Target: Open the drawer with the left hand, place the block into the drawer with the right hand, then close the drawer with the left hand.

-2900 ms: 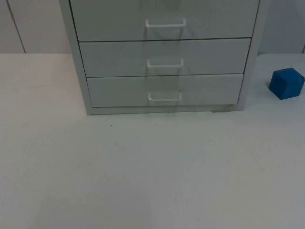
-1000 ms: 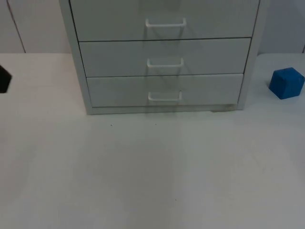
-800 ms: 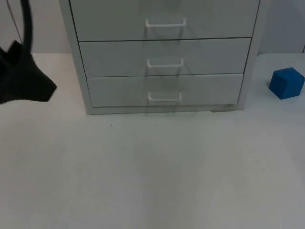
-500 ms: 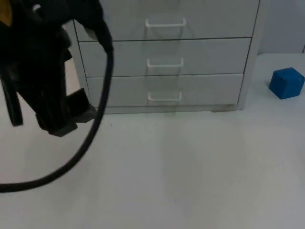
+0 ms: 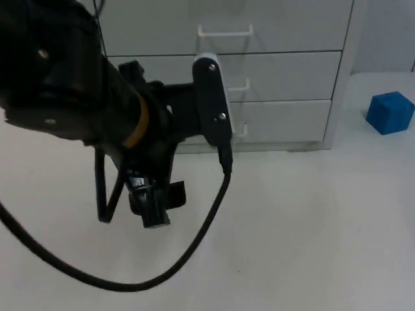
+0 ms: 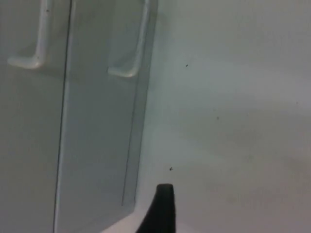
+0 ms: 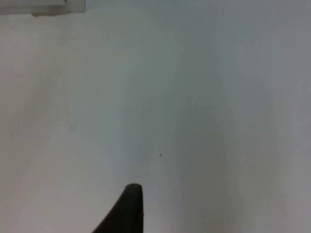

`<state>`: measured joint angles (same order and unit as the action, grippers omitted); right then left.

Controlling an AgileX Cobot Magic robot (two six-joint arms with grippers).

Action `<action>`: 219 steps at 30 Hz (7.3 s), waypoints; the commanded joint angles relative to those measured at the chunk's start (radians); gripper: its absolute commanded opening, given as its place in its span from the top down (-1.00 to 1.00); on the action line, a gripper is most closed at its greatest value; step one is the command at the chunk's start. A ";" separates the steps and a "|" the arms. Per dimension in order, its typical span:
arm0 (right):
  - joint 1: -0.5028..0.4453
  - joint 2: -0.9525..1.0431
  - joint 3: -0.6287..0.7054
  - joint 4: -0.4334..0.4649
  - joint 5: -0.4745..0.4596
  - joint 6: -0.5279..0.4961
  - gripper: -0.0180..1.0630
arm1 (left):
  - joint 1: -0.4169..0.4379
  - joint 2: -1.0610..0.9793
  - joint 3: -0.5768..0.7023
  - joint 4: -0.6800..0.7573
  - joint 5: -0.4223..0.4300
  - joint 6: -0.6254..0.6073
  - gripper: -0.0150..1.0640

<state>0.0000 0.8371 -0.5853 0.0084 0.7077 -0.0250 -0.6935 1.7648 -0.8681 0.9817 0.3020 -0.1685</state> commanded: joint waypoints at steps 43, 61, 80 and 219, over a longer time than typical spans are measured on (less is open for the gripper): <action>-0.001 -0.002 -0.011 -0.008 -0.028 -0.009 -0.95 | -0.007 0.439 -0.440 0.295 0.018 -0.125 -0.30; -0.001 -0.002 -0.011 -0.002 -0.034 -0.009 -0.95 | -0.004 0.560 -0.480 0.404 0.034 -0.239 -0.02; -0.001 -0.002 -0.011 0.001 -0.042 -0.009 -0.95 | -0.111 0.457 -0.368 0.163 0.137 -0.176 0.98; -0.001 0.041 -0.038 0.017 -0.025 -0.047 -0.95 | 0.682 -1.062 0.177 -1.186 0.554 0.316 -0.98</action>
<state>0.0000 0.8639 -0.6064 0.0266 0.6875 -0.0575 -0.0158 0.7107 -0.6936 -0.1941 0.8506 0.1568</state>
